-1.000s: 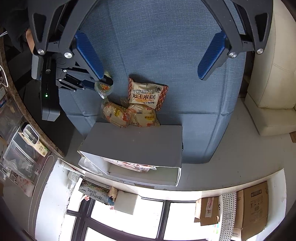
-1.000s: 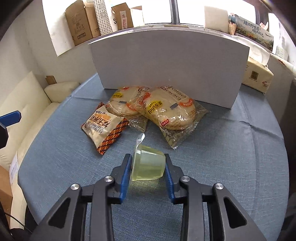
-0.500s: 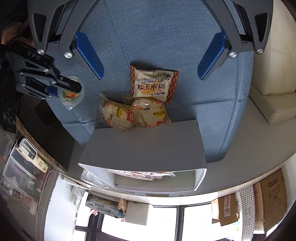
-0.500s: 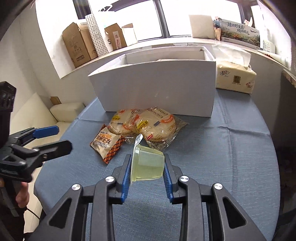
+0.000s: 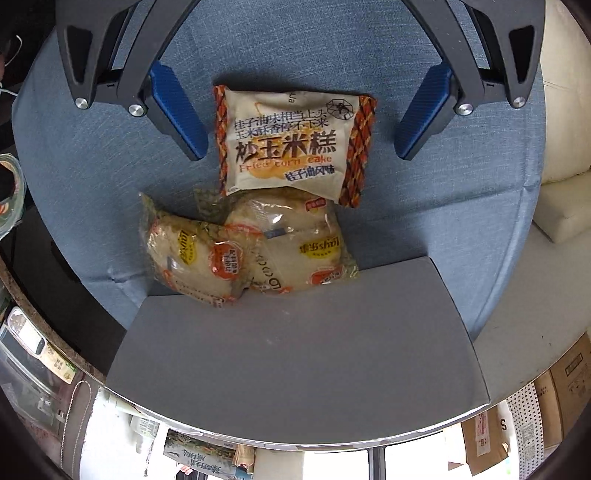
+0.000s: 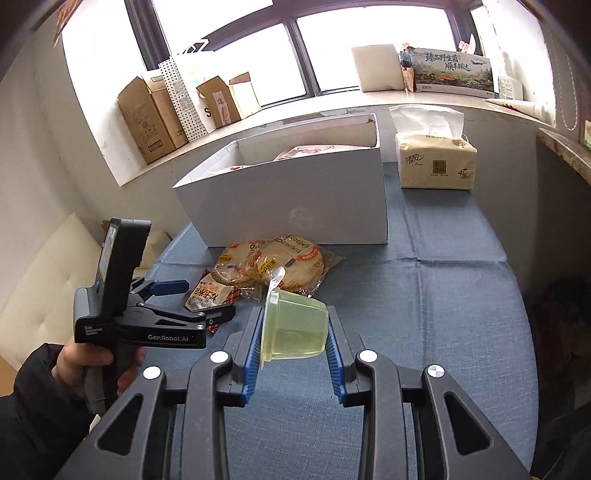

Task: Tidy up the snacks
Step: 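Grasp the printed cake packet with the left tool, then drop the jelly cup and cake packet into the box, opening both tools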

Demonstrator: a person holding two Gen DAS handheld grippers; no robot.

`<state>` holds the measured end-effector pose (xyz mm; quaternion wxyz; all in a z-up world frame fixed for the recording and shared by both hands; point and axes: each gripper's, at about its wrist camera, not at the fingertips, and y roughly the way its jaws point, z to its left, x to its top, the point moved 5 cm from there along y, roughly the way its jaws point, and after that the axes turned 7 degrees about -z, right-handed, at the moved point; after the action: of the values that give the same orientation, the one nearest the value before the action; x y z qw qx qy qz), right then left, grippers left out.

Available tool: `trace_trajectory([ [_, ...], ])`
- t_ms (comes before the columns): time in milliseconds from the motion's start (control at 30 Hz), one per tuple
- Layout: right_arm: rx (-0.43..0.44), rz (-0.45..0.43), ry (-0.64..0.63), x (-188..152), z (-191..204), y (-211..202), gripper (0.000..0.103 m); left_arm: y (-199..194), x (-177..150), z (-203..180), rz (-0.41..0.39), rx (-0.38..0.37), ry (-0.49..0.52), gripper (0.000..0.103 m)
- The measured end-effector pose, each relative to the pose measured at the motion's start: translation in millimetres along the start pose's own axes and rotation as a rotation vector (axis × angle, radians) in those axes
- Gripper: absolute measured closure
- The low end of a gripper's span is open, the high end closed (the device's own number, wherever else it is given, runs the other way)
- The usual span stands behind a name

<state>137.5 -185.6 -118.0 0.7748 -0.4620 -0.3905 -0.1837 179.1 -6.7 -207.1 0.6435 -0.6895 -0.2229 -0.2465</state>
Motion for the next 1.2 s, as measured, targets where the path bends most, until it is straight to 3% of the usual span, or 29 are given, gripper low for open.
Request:
trace_trajectory([
  [33, 0.0, 0.002, 0.002, -1, 0, 1, 0.069, -1, 0, 1, -0.005, 0.012, 0.003, 0.007],
  [67, 0.002, 0.003, 0.004, -2, 0, 1, 0.069, -3, 0, 1, -0.009, 0.027, 0.015, 0.022],
  [167, 0.005, 0.002, 0.006, -3, 1, 1, 0.069, -10, -1, 0, -0.011, -0.008, 0.009, 0.033],
  [367, 0.011, 0.0, 0.002, -3, 4, -1, 0.069, -36, -6, 7, -0.035, -0.056, -0.06, 0.034],
  [633, 0.029, -0.026, 0.016, 4, 5, -11, 0.069, -131, 0, 10, -0.203, -0.14, -0.124, 0.034],
  [800, 0.05, -0.057, 0.011, 25, 7, -18, 0.069, -170, 38, 14, -0.303, -0.122, -0.12, 0.033],
  [967, 0.081, -0.099, 0.01, 72, 5, -16, 0.069, -174, 100, 20, -0.355, -0.105, -0.091, 0.033],
  [1200, 0.1, -0.089, 0.046, 148, -3, 33, 0.069, -114, 185, 37, -0.316, -0.019, -0.066, 0.033],
])
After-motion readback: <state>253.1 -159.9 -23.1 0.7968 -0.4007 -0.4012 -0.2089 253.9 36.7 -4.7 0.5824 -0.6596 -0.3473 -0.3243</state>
